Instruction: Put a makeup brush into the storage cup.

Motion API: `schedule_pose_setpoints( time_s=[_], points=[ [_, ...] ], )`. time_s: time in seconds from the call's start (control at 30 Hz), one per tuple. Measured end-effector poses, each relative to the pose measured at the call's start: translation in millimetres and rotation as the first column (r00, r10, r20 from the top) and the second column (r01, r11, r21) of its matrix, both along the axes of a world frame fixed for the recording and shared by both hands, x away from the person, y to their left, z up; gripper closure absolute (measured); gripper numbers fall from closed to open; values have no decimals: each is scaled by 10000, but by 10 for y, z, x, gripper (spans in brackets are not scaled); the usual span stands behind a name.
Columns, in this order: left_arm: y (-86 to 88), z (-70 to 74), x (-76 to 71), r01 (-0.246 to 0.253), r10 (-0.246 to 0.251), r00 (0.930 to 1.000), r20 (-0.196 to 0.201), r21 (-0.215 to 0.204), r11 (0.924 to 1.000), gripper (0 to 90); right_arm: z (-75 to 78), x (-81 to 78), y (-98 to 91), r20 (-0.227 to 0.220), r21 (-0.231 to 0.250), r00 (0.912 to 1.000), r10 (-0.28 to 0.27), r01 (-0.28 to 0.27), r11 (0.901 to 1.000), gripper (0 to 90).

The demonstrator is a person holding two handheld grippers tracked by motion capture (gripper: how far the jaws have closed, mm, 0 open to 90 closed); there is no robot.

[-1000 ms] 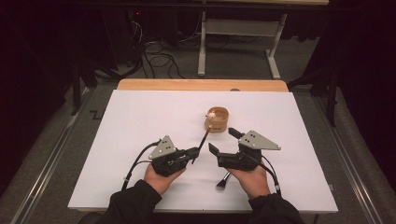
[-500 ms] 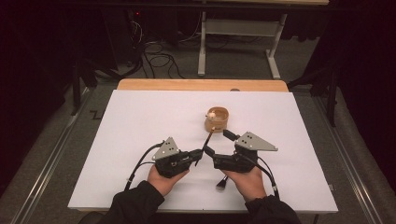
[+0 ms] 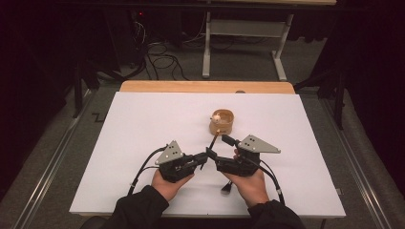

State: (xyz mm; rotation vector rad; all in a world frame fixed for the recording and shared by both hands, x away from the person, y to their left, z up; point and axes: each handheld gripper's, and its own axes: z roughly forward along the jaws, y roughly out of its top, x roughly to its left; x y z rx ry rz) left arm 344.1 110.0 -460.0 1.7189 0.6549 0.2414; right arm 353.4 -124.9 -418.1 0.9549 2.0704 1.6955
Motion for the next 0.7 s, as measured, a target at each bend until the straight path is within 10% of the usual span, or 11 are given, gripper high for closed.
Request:
schedule_pose_setpoints(
  time_s=[0.7],
  points=[
    [-29, -9, -27, 63, -63, 9999, 98, -92, 9999, 841, -48, 29, -72, -425, 1380, 9985, 335, -273, 9901, 616]
  ],
)
